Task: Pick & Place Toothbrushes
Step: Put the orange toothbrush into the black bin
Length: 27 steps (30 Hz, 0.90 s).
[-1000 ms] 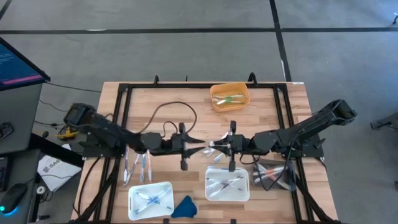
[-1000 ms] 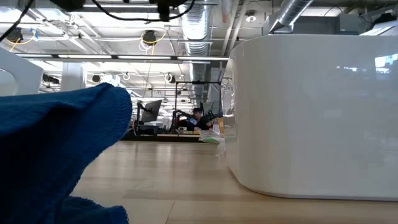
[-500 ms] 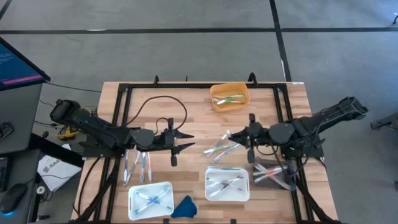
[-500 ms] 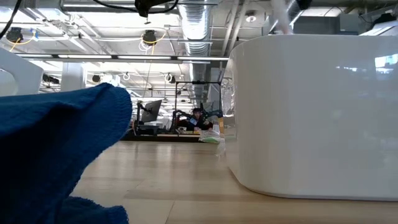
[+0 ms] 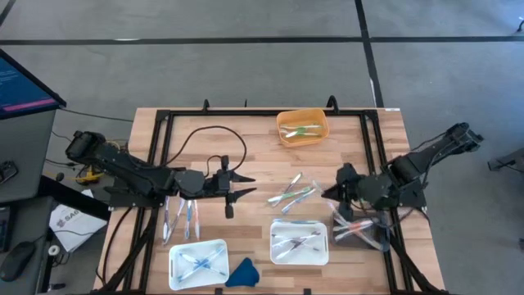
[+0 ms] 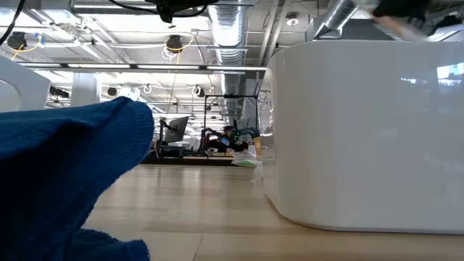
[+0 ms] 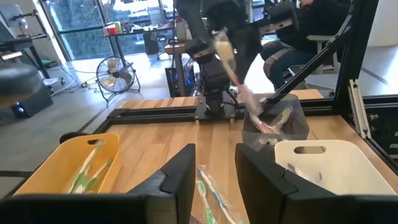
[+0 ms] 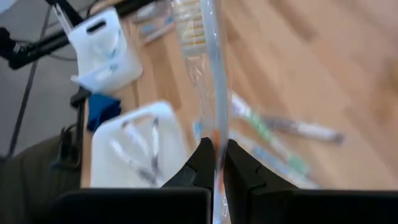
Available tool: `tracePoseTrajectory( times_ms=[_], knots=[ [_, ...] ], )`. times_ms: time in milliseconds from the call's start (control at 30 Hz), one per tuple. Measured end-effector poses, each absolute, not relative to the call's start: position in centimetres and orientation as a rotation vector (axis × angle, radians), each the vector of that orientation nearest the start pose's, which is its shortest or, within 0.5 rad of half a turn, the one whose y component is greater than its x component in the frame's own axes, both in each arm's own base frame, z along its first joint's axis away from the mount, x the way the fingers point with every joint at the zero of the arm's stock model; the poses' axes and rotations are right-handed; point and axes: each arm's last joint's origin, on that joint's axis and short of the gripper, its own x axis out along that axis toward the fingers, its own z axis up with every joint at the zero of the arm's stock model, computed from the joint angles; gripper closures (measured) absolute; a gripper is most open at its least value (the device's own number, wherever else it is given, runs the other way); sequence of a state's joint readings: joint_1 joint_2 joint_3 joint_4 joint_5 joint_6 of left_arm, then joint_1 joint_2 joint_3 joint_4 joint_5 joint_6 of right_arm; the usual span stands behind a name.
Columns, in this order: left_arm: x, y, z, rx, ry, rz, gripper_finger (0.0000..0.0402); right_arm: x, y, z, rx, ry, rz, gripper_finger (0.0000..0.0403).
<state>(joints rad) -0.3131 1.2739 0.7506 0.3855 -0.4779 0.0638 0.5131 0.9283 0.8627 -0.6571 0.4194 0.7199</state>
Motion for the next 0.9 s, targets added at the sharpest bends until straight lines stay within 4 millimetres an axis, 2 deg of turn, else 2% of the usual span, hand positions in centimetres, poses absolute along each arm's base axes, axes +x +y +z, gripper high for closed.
tracePoseTrajectory(
  times_ms=[300, 600, 900],
  knots=[
    [26.8, -7.4, 27.2, 0.099, 0.135, 0.156, 0.0295, 14.0, 10.4, 28.8, 0.524, 0.758, -0.122, 0.0398],
    [26.8, -7.4, 27.2, 0.099, 0.136, 0.157, 0.0295, 11.8, 12.6, 26.8, 0.634, 0.978, -0.222, 0.0398],
    [26.8, -7.3, 27.2, 0.075, 0.140, 0.162, 0.0297, 11.3, 14.2, 24.9, 0.646, 1.119, -0.332, 0.0398]
  ],
)
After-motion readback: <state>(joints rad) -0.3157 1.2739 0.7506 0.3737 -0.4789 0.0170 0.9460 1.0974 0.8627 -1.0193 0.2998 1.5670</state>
